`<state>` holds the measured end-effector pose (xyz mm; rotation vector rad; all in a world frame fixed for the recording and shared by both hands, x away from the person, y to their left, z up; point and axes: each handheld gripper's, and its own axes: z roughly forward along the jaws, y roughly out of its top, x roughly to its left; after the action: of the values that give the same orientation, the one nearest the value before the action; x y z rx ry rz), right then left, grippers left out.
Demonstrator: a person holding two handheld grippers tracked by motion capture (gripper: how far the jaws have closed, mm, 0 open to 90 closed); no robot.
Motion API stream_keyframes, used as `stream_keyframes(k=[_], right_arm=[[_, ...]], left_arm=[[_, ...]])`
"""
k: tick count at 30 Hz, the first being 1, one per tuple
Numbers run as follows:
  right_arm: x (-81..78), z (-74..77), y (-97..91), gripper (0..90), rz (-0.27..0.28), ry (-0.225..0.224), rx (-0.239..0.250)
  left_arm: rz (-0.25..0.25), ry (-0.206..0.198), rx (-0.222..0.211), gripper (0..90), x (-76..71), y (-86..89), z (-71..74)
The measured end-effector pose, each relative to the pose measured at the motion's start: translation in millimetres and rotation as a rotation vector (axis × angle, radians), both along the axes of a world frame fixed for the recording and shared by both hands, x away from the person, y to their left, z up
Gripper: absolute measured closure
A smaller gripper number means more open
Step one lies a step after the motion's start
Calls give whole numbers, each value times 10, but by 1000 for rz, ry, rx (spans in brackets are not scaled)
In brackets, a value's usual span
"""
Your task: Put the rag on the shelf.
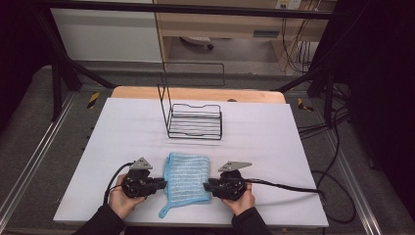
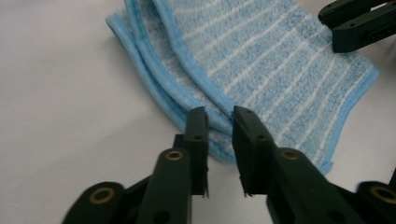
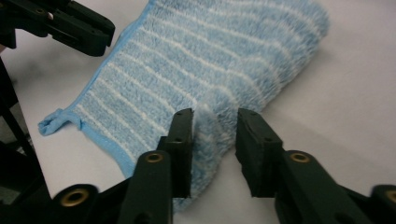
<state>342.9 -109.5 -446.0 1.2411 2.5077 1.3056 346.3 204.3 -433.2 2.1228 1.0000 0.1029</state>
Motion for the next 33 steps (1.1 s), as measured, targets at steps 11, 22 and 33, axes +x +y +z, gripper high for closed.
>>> stream_keyframes(k=[11,22,33], right_arm=[[150,192,-253,233,-7,-132,44],[212,217,-448,75,-8,-144,46],[210,135,-493,51,-18,-123,29]], left_arm=[[20,-81,-33,318,165,124,176],[59,-99,-13,137,413,79,305],[124,-62,4,288,796,-182,261]])
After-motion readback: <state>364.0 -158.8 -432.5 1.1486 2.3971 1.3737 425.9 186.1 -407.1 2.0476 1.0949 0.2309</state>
